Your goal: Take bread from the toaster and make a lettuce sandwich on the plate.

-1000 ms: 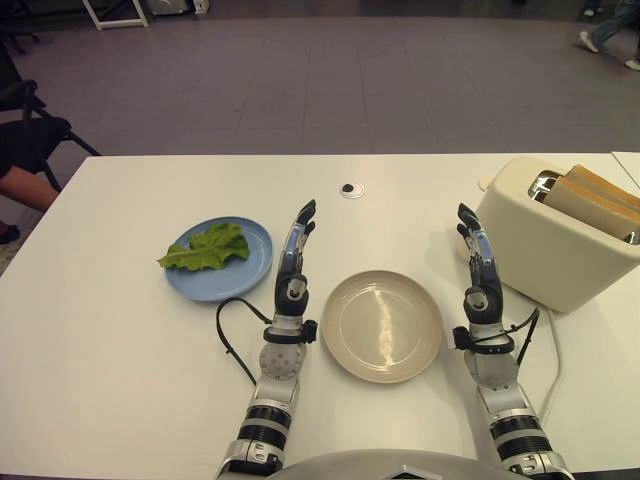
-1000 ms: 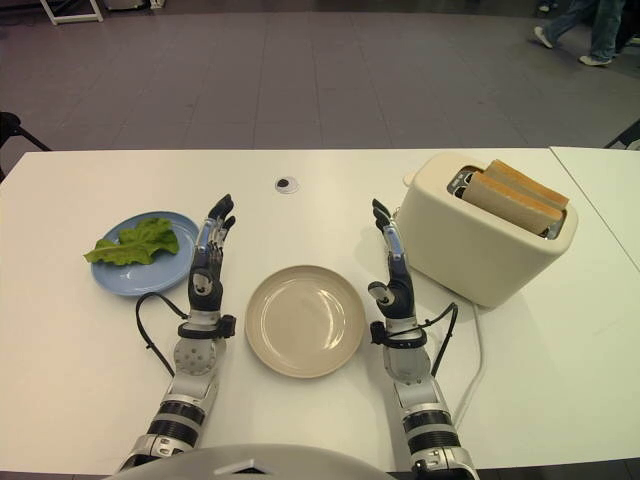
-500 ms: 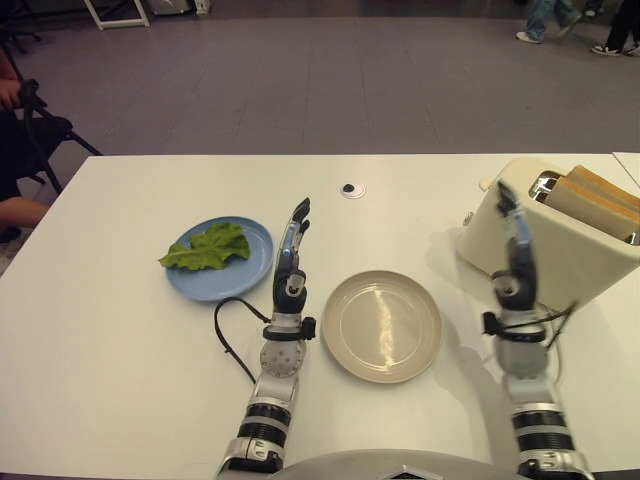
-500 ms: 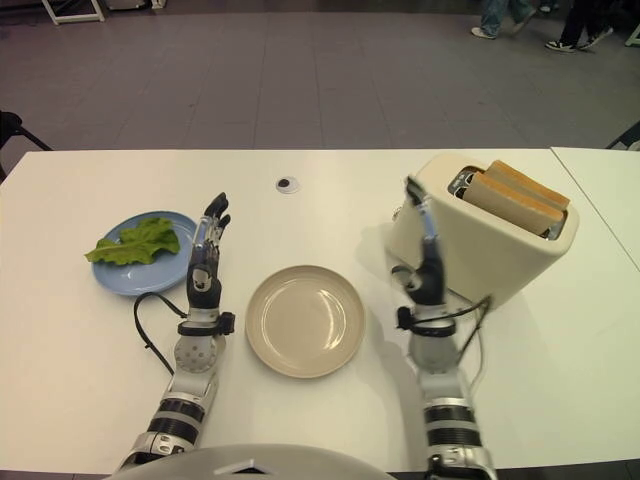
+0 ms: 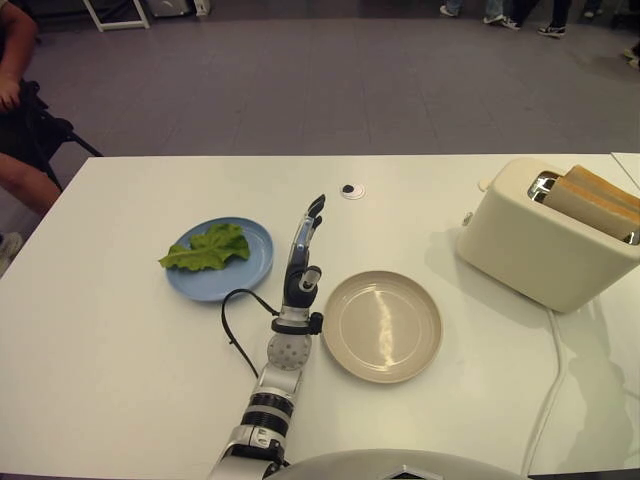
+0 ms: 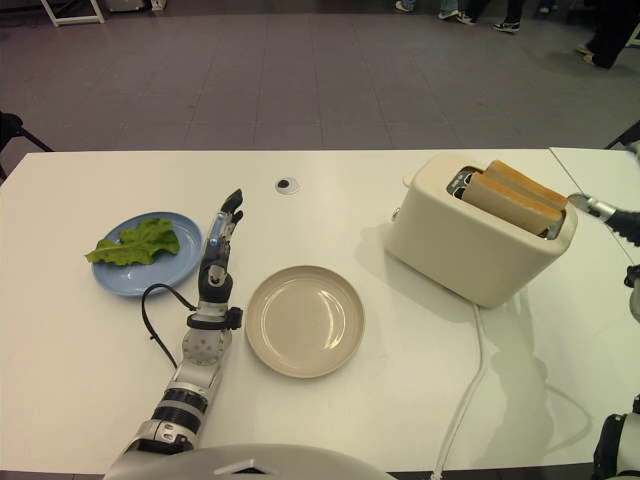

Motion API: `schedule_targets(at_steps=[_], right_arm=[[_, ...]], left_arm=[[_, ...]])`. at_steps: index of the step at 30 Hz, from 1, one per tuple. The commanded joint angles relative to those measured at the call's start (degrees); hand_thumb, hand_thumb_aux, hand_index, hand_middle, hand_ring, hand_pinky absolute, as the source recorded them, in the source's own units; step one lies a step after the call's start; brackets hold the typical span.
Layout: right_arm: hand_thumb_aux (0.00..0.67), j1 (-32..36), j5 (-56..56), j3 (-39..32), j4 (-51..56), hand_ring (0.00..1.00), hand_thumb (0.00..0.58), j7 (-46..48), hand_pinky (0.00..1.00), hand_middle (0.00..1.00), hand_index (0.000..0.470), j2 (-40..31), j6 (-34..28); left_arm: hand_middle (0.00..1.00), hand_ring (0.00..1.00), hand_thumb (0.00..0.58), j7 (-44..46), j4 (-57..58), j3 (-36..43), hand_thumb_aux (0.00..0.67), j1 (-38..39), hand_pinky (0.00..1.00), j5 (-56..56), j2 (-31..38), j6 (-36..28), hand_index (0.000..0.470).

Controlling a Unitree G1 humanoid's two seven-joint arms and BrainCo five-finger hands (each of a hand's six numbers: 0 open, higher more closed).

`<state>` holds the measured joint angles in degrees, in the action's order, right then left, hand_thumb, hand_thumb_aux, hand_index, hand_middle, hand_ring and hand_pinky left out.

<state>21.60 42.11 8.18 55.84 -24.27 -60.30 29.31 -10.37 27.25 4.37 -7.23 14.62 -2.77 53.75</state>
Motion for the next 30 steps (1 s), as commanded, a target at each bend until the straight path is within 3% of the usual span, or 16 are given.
schedule_targets(at_steps=[1, 7, 13, 14, 15, 16, 17, 18, 20, 22, 26, 30], right_arm=[[0.000, 6.59, 2.12, -6.53, 6.53, 0.00, 0.000, -0.84, 0.00, 0.00, 0.000, -1.04, -0.97], [0.000, 10.40, 1.10, -12.72, 9.81, 0.00, 0.000, -1.92, 0.00, 0.00, 0.000, -0.20, -0.25], [0.000, 7.95, 0.41, -15.94, 0.43, 0.00, 0.000, -2.66, 0.00, 0.00, 0.000, -0.43, 5.03], [0.029, 7.47, 0.09, -15.95, -0.94, 0.00, 0.049, -2.53, 0.00, 0.00, 0.020, -0.51, 5.17], [0.447, 7.06, -0.24, -15.87, -2.03, 0.00, 0.516, -2.42, 0.00, 0.00, 0.313, -0.58, 5.08], [0.670, 6.83, -0.35, -15.87, -2.70, 0.00, 0.580, -2.42, 0.00, 0.00, 0.470, -0.58, 4.82], [0.670, 6.56, -0.46, -15.88, -3.22, 0.07, 0.580, -2.45, 0.07, 0.07, 0.470, -0.56, 4.50], [0.670, 6.25, -0.54, -15.83, -3.71, 0.24, 0.580, -2.65, 0.24, 0.24, 0.470, -0.55, 3.99], [0.670, 5.86, -0.85, -15.59, -4.37, 0.93, 0.580, -3.24, 0.93, 0.93, 0.470, -0.41, 2.94], [0.670, 5.63, -1.02, -15.39, -4.99, 0.97, 0.580, -3.86, 0.97, 0.97, 0.470, -0.42, 2.33], [0.670, 6.03, -1.50, -14.11, -6.03, 0.97, 0.580, -7.72, 0.97, 0.97, 0.470, -0.40, 1.34], [0.670, 5.69, -3.66, -8.10, -10.64, 0.97, 0.580, -18.60, 0.97, 0.97, 0.470, -0.97, 1.16]], left_arm=[[0.00, 0.00, 0.000, -0.22, 2.29, 0.47, 0.000, 1.01, 0.00, 0.76, 0.67, 0.40, 0.000], [0.00, 0.00, 0.000, 0.09, 2.26, 1.23, 0.000, 1.20, 0.00, 0.69, 0.65, 0.73, 0.000], [0.00, 0.00, 0.000, 0.40, 1.67, 1.93, 0.000, 1.74, 0.00, 0.49, 0.95, 0.64, 0.000], [0.00, 0.00, 0.000, 0.54, 1.73, 2.07, 0.000, 1.73, 0.00, 0.44, 0.99, 0.55, 0.000], [0.00, 0.00, 0.000, 0.63, 1.74, 2.24, 0.000, 1.72, 0.00, 0.56, 1.06, 0.51, 0.000], [0.00, 0.00, 0.000, 0.68, 1.77, 2.38, 0.000, 1.72, 0.00, 0.74, 1.11, 0.48, 0.000], [0.00, 0.00, 0.000, 0.72, 1.83, 2.53, 0.000, 1.72, 0.00, 0.92, 1.15, 0.50, 0.000], [0.00, 0.00, 0.000, 0.74, 1.88, 2.65, 0.000, 1.72, 0.00, 1.13, 1.20, 0.56, 0.000], [0.00, 0.00, 0.000, 0.75, 1.89, 2.77, 0.000, 1.78, 0.00, 1.36, 1.30, 0.59, 0.000], [0.00, 0.00, 0.000, 0.77, 1.78, 2.86, 0.000, 1.84, 0.00, 1.41, 1.38, 0.48, 0.000], [0.00, 0.00, 0.000, 0.67, 1.71, 3.01, 0.000, 1.92, 0.00, 1.63, 1.44, 0.27, 0.000], [0.00, 0.00, 0.000, 0.30, 2.01, 2.71, 0.000, 1.73, 0.00, 1.87, 1.46, 0.24, 0.000]])
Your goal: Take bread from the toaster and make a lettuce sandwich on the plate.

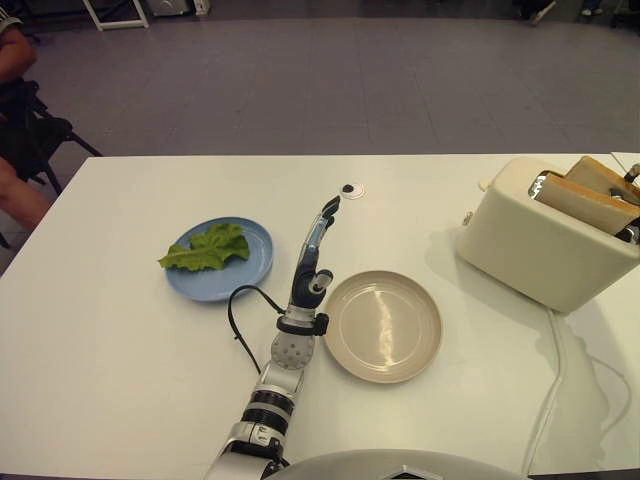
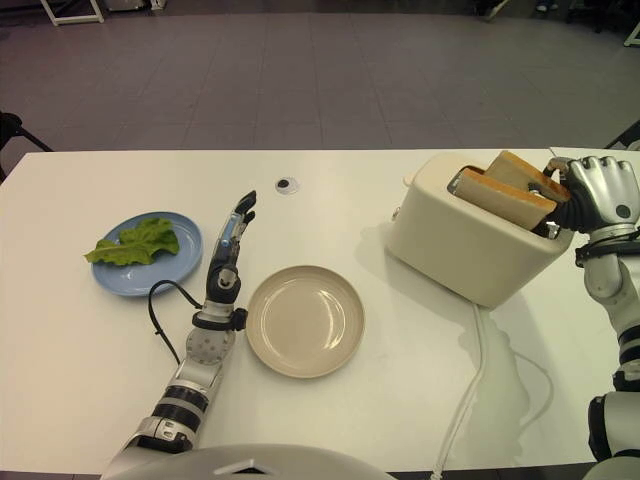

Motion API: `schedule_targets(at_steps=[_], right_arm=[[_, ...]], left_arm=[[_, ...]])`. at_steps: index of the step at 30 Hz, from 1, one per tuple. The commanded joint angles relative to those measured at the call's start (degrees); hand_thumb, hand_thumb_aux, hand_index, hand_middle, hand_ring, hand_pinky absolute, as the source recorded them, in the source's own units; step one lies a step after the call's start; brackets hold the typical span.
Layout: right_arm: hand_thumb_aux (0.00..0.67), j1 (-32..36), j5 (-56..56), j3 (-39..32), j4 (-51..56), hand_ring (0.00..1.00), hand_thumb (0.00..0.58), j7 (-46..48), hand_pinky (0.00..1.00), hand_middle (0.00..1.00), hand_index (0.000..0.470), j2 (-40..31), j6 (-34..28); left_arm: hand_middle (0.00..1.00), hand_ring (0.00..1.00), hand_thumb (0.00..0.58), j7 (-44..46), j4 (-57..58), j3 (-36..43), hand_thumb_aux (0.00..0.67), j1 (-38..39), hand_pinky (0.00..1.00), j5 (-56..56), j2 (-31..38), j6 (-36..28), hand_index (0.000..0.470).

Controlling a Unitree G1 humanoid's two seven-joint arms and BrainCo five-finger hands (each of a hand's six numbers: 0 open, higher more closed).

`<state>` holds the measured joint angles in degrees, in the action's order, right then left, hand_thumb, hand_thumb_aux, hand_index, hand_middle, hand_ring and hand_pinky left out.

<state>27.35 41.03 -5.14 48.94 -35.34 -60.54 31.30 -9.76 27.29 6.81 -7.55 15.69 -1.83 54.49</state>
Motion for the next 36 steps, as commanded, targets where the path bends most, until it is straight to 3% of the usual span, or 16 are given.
schedule_targets(at_steps=[1, 4, 6, 8, 11, 14, 19, 24, 28, 30, 31, 32, 33, 36], right_arm=[[0.670, -0.75, -2.93, 6.86, -5.57, 0.96, 0.580, -10.02, 0.96, 0.96, 0.470, -1.03, -0.49], [0.670, -4.00, -4.10, 11.41, -13.79, 0.96, 0.580, -14.14, 0.96, 0.96, 0.470, -1.61, 2.81], [0.670, -6.65, -7.91, 13.30, -21.17, 0.96, 0.580, -10.13, 0.96, 0.96, 0.470, -0.76, 6.11], [0.670, -9.45, -15.25, 11.26, -29.15, 0.95, 0.580, 0.07, 0.95, 0.95, 0.470, 0.40, 9.53], [0.670, -15.42, -32.37, -1.38, -42.49, 0.95, 0.580, 23.45, 0.95, 0.95, 0.470, 0.14, 12.96], [0.670, -17.70, -43.83, -9.43, -49.52, 0.96, 0.580, 37.62, 0.96, 0.96, 0.470, 2.54, 11.55], [0.670, -17.58, -51.25, -17.31, -46.82, 0.96, 0.580, 52.65, 0.96, 0.96, 0.470, 15.18, 5.76], [0.670, -15.07, -45.43, -17.62, -39.49, 0.96, 0.580, 55.41, 0.96, 0.96, 0.470, 26.16, 2.58], [0.670, -14.48, -39.76, -16.51, -35.06, 0.95, 0.580, 55.24, 0.95, 0.95, 0.470, 29.88, 2.59], [0.670, -14.47, -31.40, -16.99, -33.14, 0.90, 0.580, 52.73, 0.90, 0.90, 0.470, 29.52, 4.06], [0.670, -14.21, -27.22, -16.59, -32.36, 0.54, 0.580, 50.52, 0.54, 0.54, 0.470, 29.28, 4.92], [0.423, -13.89, -24.39, -15.72, -32.20, 0.00, 0.501, 48.85, 0.00, 0.00, 0.297, 29.01, 5.66], [0.000, -13.80, -22.87, -14.75, -32.98, 0.00, 0.000, 47.92, 0.00, 0.00, 0.000, 28.78, 6.44], [0.000, -14.10, -20.04, -12.81, -35.70, 0.00, 0.000, 46.78, 0.00, 0.00, 0.000, 27.87, 8.27]], left_arm=[[0.00, 0.00, 0.000, -0.36, 1.99, 0.24, 0.000, 2.02, 0.00, 0.80, 0.54, -0.46, 0.000], [0.00, 0.00, 0.000, -0.57, 1.74, 0.05, 0.000, 2.10, 0.00, 0.65, 0.62, -0.33, 0.000], [0.00, 0.00, 0.000, -0.76, 1.50, -0.08, 0.000, 2.16, 0.00, 0.58, 0.67, -0.17, 0.000], [0.00, 0.00, 0.000, -0.86, 1.01, -0.25, 0.000, 2.16, 0.00, 0.47, 0.77, -0.07, 0.000], [0.00, 0.00, 0.000, -1.18, 0.57, -0.89, 0.000, 1.43, 0.00, 0.30, 1.04, 0.16, 0.000], [0.00, 0.00, 0.000, -1.04, 0.59, -1.34, 0.000, 0.51, 0.00, -0.06, 1.34, 0.29, 0.000], [0.00, 0.00, 0.000, -0.78, 1.13, -1.61, 0.000, -0.91, 0.00, -0.34, 1.85, 0.73, 0.000], [0.00, 0.00, 0.000, -0.50, 2.65, -1.01, 0.000, -2.04, 0.00, -0.33, 1.91, 1.11, 0.000], [0.00, 0.00, 0.000, 0.14, 3.35, -0.21, 0.000, -2.58, 0.00, -0.43, 1.71, 1.29, 0.000], [0.00, 0.00, 0.000, 0.65, 3.33, 0.12, 0.000, -2.79, 0.00, -0.70, 1.70, 1.29, 0.000], [0.00, 0.00, 0.000, 0.92, 3.28, 0.22, 0.000, -2.89, 0.00, -0.86, 1.73, 1.31, 0.000], [0.00, 0.00, 0.000, 1.24, 3.16, 0.25, 0.000, -3.05, 0.00, -1.09, 1.80, 1.30, 0.000], [0.00, 0.00, 0.000, 1.44, 2.94, 0.21, 0.000, -3.25, 0.00, -1.19, 1.92, 1.34, 0.000], [0.00, 0.00, 0.000, 2.01, 2.04, -0.26, 0.000, -3.92, 0.00, -1.77, 2.44, 1.29, 0.000]])
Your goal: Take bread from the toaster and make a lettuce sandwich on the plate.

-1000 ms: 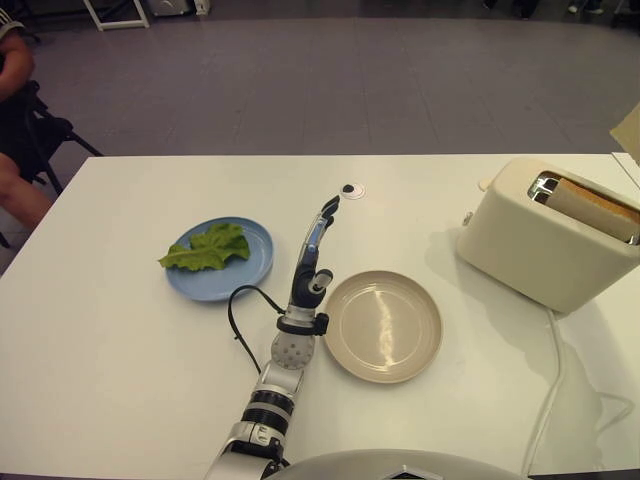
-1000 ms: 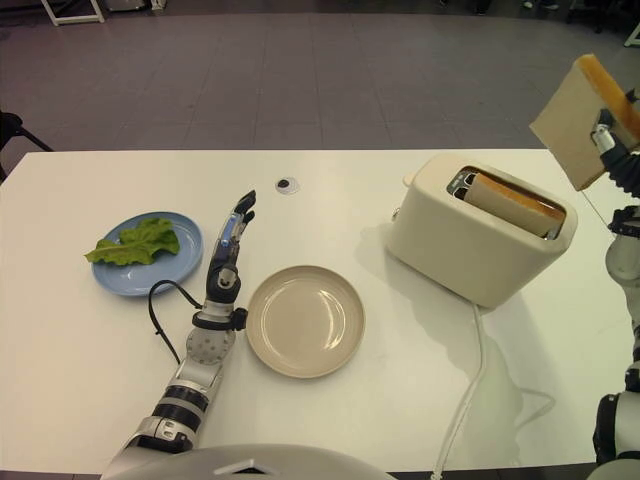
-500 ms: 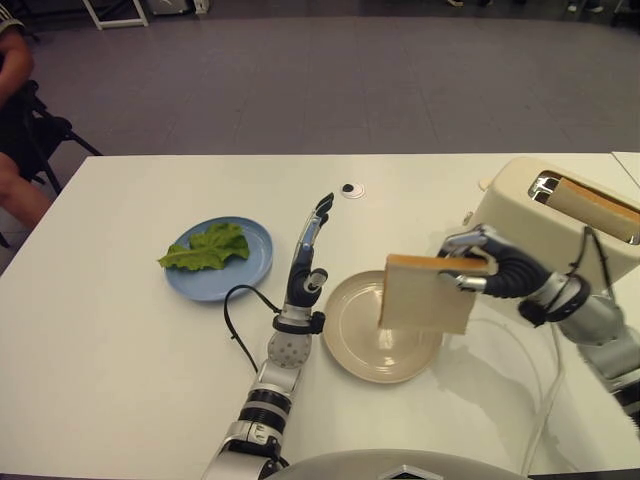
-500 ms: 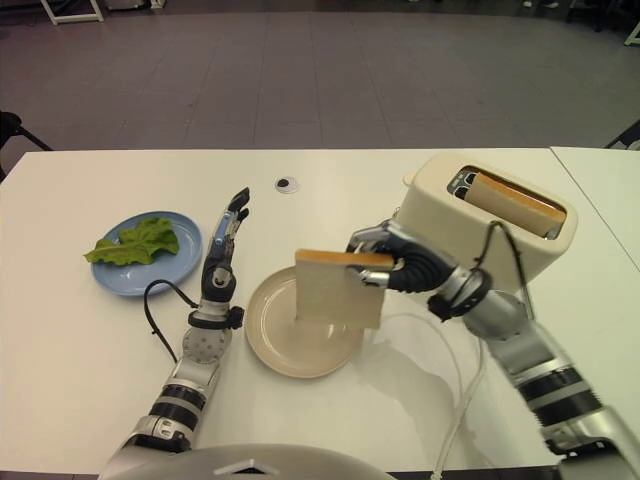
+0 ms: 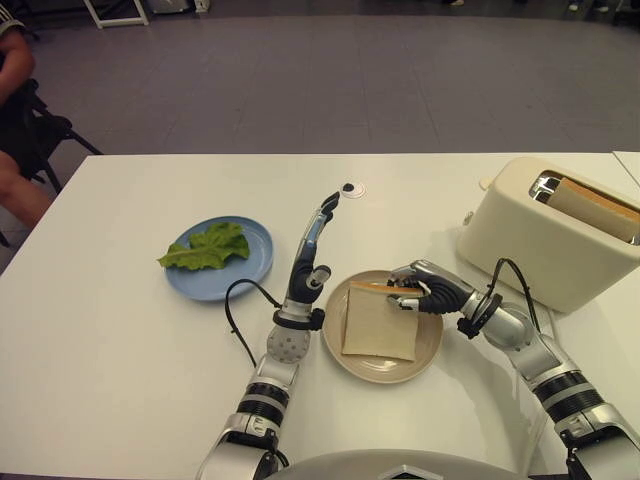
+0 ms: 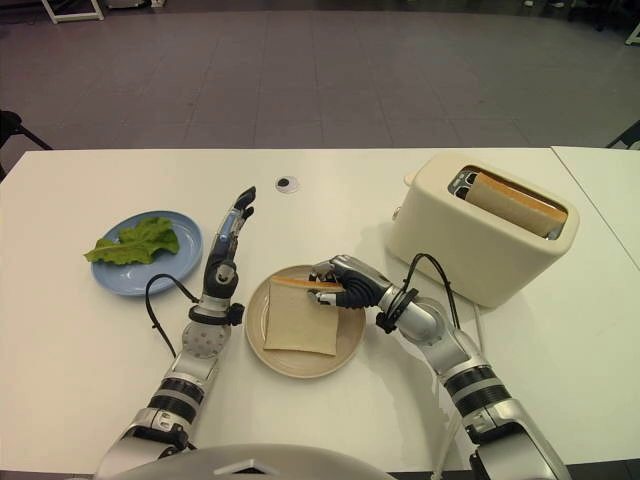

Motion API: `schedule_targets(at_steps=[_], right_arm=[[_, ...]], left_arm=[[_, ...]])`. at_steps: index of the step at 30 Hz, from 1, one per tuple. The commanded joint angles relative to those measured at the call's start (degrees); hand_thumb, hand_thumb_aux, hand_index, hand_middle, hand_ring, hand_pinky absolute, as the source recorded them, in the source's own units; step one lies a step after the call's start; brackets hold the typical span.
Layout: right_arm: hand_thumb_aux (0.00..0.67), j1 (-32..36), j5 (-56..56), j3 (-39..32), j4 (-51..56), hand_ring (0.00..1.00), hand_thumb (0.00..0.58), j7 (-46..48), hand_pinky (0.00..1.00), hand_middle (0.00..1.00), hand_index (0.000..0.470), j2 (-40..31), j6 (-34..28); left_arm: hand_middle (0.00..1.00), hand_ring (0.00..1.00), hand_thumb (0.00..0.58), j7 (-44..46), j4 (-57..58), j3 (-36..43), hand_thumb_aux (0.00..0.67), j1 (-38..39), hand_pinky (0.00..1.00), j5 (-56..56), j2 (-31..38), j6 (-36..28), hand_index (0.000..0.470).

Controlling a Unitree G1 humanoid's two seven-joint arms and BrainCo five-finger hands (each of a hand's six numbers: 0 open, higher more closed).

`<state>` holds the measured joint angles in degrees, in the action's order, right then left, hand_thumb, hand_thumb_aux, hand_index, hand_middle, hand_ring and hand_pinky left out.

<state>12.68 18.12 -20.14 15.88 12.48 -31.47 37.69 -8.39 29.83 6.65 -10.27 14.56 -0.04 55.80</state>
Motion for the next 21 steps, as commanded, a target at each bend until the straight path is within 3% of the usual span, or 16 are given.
schedule_targets(at_steps=[1, 6, 10, 12, 15, 21], right_arm=[[0.000, 0.71, 3.81, 2.72, -2.95, 0.00, 0.000, -1.56, 0.00, 0.00, 0.000, -1.22, 2.19], [0.000, 1.21, 6.86, 6.72, -4.22, 0.00, 0.000, -6.45, 0.00, 0.00, 0.000, 0.13, 1.77], [0.000, -0.51, 7.23, 9.24, -9.28, 0.00, 0.000, -8.86, 0.00, 0.00, 0.000, 1.26, 1.14], [0.000, -2.63, 7.02, 10.36, -12.43, 0.00, 0.000, -9.70, 0.00, 0.00, 0.000, 2.00, 0.62], [0.000, -6.08, 6.04, 10.52, -16.28, 0.00, 0.000, -9.73, 0.00, 0.00, 0.000, 3.39, 0.26], [0.000, -9.63, 6.17, 11.25, -17.18, 0.00, 0.000, -8.76, 0.00, 0.00, 0.000, 3.67, -0.46]], left_arm=[[0.00, 0.00, 0.000, 0.72, -0.90, -0.34, 0.000, -1.39, 0.00, -0.65, 0.87, -0.04, 0.000], [0.00, 0.00, 0.000, -1.51, -7.33, -5.38, 0.000, -3.06, 0.00, 3.68, 5.96, -1.57, 0.000], [0.00, 0.00, 0.000, -7.74, -11.03, -14.76, 0.000, -0.57, 0.00, 17.03, 19.29, -8.95, 0.000], [0.00, 0.00, 0.000, -9.46, -5.87, -15.65, 0.000, -0.67, 0.00, 21.71, 26.75, -13.09, 0.000], [0.00, 0.00, 0.000, -13.20, 5.95, -10.70, 0.000, -4.54, 0.00, 30.86, 35.79, -19.22, 0.000], [0.00, 0.00, 0.000, -20.84, 28.64, 0.75, 0.000, -15.65, 0.00, 38.67, 41.51, -27.35, 0.000]])
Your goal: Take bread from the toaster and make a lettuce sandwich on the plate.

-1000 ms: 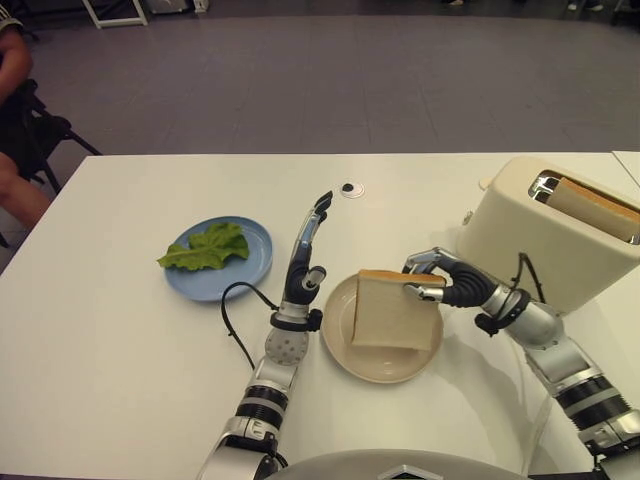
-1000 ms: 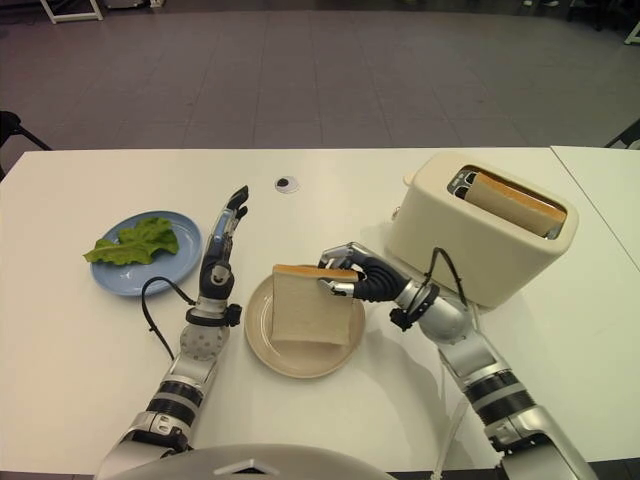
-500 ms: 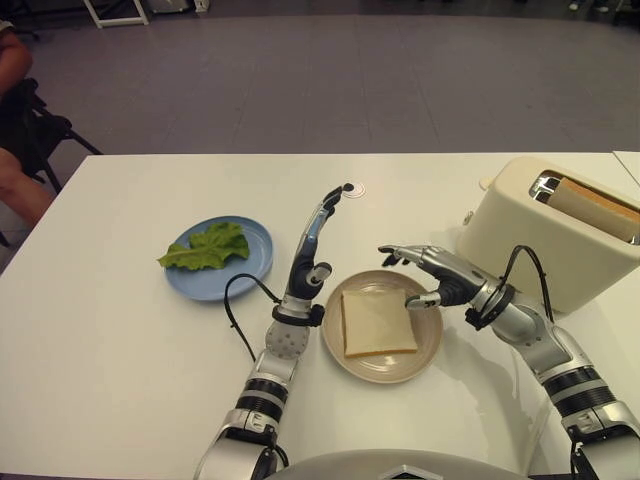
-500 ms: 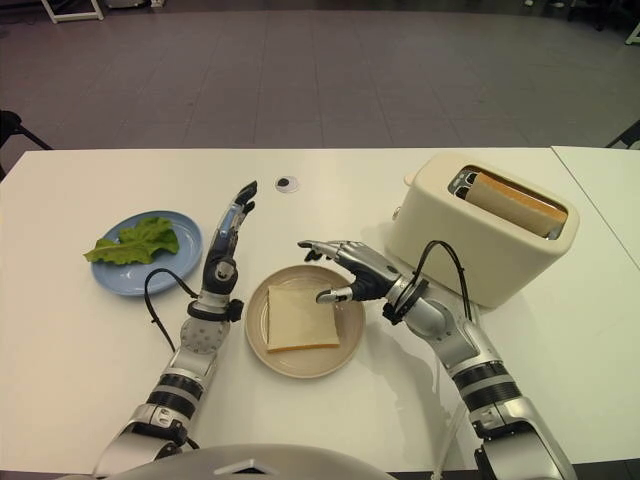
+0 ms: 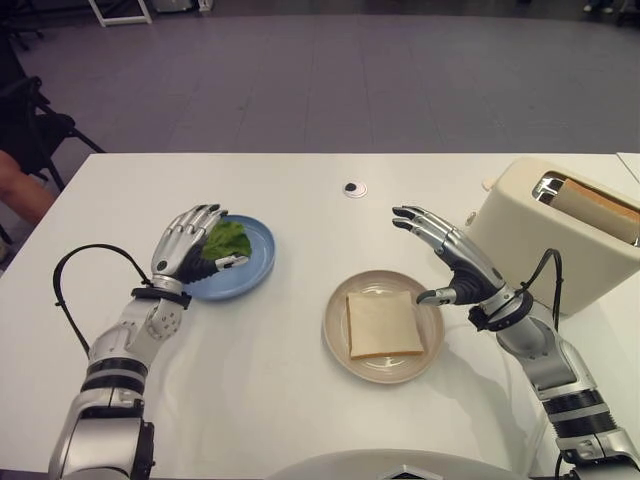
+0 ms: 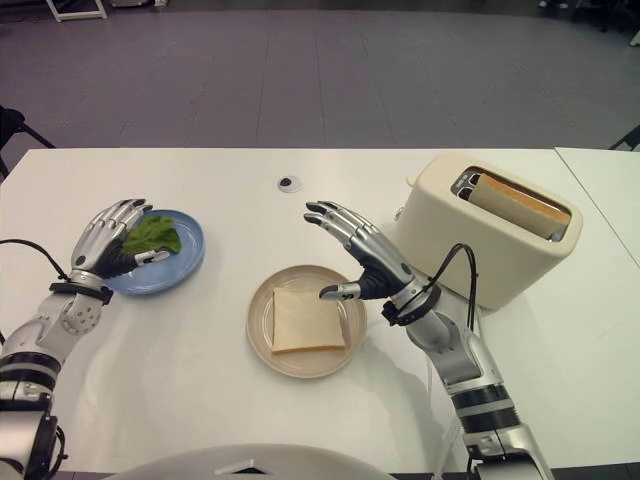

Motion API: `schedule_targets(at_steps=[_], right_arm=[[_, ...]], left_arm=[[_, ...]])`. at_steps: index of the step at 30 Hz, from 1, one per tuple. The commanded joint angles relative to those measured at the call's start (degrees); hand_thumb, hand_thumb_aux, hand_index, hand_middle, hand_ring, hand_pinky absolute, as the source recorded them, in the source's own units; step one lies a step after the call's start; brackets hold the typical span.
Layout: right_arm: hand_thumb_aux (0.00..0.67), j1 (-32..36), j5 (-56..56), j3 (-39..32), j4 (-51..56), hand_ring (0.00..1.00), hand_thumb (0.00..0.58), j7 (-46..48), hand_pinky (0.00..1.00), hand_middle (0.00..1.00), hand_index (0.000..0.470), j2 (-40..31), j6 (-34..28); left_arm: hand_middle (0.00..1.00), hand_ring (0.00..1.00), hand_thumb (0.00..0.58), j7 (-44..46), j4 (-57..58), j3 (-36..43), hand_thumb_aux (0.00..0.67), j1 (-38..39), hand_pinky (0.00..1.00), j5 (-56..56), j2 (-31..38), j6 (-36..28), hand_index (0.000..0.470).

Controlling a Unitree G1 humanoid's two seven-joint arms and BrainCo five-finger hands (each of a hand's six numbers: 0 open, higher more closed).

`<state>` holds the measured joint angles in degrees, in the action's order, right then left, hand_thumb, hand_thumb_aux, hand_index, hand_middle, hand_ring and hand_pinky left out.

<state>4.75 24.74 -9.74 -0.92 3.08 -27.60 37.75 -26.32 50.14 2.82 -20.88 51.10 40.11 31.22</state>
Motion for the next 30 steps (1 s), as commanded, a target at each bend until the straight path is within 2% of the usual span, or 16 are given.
schedule_targets(at_steps=[1, 7, 8, 9, 15, 23, 27, 30], right_arm=[[0.000, -2.02, -0.42, 1.00, -0.34, 0.00, 0.000, 0.59, 0.00, 0.00, 0.000, -0.13, -0.52], [0.000, -3.21, -0.02, 0.30, 0.29, 0.00, 0.000, 0.89, 0.00, 0.00, 0.000, 0.55, -0.08], [0.000, -3.32, 0.05, 0.41, 0.48, 0.00, 0.000, 0.85, 0.00, 0.00, 0.000, 0.59, -0.06], [0.000, -3.32, 0.07, 0.52, 0.73, 0.00, 0.000, 0.82, 0.00, 0.00, 0.000, 0.61, -0.05], [0.000, -3.08, 0.46, 0.30, 1.82, 0.00, 0.000, 0.58, 0.00, 0.00, 0.000, 0.98, 0.18], [0.000, -2.89, 1.42, -0.40, 3.29, 0.00, 0.000, -0.22, 0.00, 0.00, 0.000, 2.13, 1.04], [0.000, -2.76, 1.66, -0.20, 3.50, 0.00, 0.000, -0.70, 0.00, 0.00, 0.000, 2.57, 1.60], [0.000, -2.43, 0.93, 1.04, 2.31, 0.00, 0.000, -1.68, 0.00, 0.00, 0.000, 3.03, 1.69]], left_arm=[[0.00, 0.00, 0.000, -3.80, 10.96, 6.38, 0.000, -6.72, 0.00, 2.69, 1.20, -3.65, 0.000], [0.00, 0.00, 0.000, -5.97, 19.03, 13.59, 0.000, -11.03, 0.00, 2.47, 0.28, -7.56, 0.000], [0.00, 0.00, 0.452, -6.57, 19.15, 14.51, 0.355, -11.01, 0.00, 2.15, 0.15, -7.09, 0.249], [0.00, 0.00, 0.580, -7.26, 18.97, 15.44, 0.670, -10.84, 0.00, 1.95, 0.05, -6.39, 0.470], [0.00, 0.00, 0.580, -10.00, 16.71, 17.82, 0.670, -9.96, 0.00, -0.29, 0.69, -3.27, 0.470], [0.00, 0.00, 0.580, -13.99, 8.13, 15.39, 0.670, -7.67, 0.00, -5.58, 2.17, 0.60, 0.470], [0.00, 0.00, 0.580, -12.30, -5.87, 13.75, 0.670, -2.53, 0.00, -10.05, 1.18, 6.33, 0.470], [0.00, 0.00, 0.580, -7.67, -20.87, 15.62, 0.670, 2.19, 0.00, -12.25, -3.00, 9.51, 0.470]])
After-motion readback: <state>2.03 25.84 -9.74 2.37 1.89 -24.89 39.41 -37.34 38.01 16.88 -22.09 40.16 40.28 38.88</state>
